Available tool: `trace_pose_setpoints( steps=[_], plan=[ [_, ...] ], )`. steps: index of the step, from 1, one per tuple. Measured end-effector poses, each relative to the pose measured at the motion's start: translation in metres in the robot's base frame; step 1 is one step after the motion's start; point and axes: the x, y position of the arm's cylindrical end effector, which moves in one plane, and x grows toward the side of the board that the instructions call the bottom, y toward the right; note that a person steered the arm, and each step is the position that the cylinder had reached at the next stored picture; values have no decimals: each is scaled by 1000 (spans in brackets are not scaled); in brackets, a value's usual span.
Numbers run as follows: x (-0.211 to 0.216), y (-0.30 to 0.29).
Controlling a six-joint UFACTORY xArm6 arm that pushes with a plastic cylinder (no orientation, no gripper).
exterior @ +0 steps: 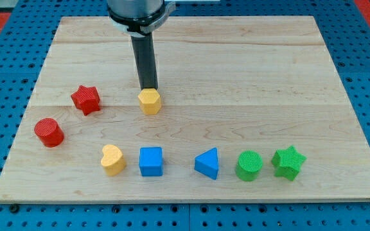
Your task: Push the hexagon above the yellow heart
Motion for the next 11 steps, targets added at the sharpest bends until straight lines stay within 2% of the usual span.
trace_pose_setpoints(
  steps=[2, 3, 4, 5, 6, 8, 9, 11],
  plan=[
    [22, -23],
    [-2, -7],
    [12, 6],
    [45, -11],
    [53, -22],
    [53, 31],
    [75, 46],
    [76, 11]
  ],
)
